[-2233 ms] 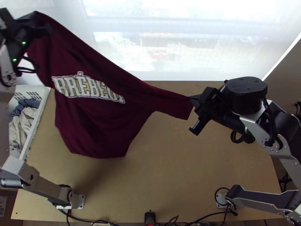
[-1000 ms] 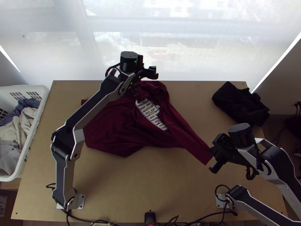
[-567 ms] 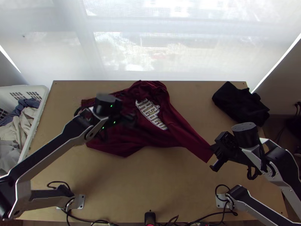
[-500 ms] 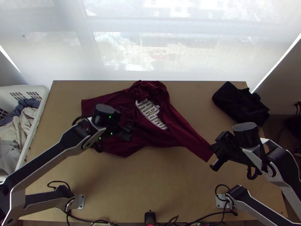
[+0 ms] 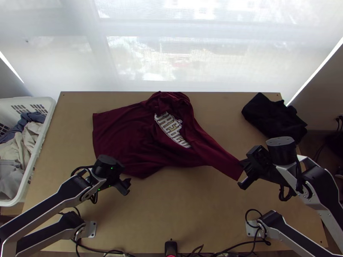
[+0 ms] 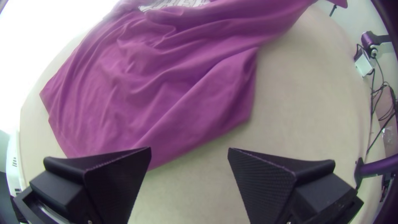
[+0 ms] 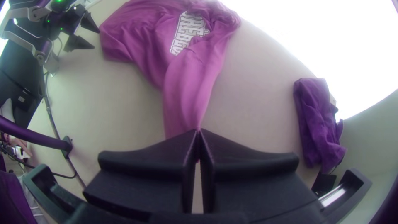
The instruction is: Fold the t-shirt
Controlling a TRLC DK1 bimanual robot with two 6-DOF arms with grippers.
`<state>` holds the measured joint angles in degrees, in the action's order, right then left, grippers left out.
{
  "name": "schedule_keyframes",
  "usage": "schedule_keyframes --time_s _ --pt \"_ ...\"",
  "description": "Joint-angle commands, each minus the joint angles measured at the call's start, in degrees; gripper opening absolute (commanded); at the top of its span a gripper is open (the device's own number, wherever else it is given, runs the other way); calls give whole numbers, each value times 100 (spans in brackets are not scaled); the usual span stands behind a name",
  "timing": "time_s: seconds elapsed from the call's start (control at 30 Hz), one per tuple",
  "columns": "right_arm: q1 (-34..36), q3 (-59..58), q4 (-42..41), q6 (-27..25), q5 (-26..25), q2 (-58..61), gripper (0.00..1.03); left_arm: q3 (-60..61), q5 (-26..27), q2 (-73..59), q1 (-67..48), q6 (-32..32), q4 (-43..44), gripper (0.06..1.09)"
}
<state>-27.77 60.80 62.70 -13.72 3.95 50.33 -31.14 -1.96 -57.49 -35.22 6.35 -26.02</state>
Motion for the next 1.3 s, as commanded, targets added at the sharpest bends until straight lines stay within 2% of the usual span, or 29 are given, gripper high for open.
schedule_keyframes --time_s 0.0,0.17,0.23,0.3,0.4,0.47,0.73,1.0,1.1,1.27 --pt "105 -24 -12 27 10 -5 3 556 -165 -289 68 182 756 96" --pt "175 -15 58 27 10 -23 3 424 -235 -842 86 253 1213 96" --pt "184 -6 76 18 10 -40 3 292 -235 -1053 121 262 1275 92" --pt "193 3 111 18 10 -67 3 160 -235 -1238 174 297 1345 76" --pt "219 -6 146 9 10 -111 3 -200 -174 -1510 332 270 1292 28" --pt "237 -15 155 9 10 -155 3 -385 -138 -1484 376 235 1240 9" --pt "272 -33 173 -17 10 -199 3 -1307 -112 -1106 850 393 668 9" --pt "272 196 190 -26 1 -137 3 -2547 125 -1124 1325 508 53 9" --pt "272 310 182 -26 1 -32 3 -2626 196 -1203 1457 648 132 9" --pt "342 82 15 -8 10 91 3 -2687 196 -2257 1545 947 1011 9"
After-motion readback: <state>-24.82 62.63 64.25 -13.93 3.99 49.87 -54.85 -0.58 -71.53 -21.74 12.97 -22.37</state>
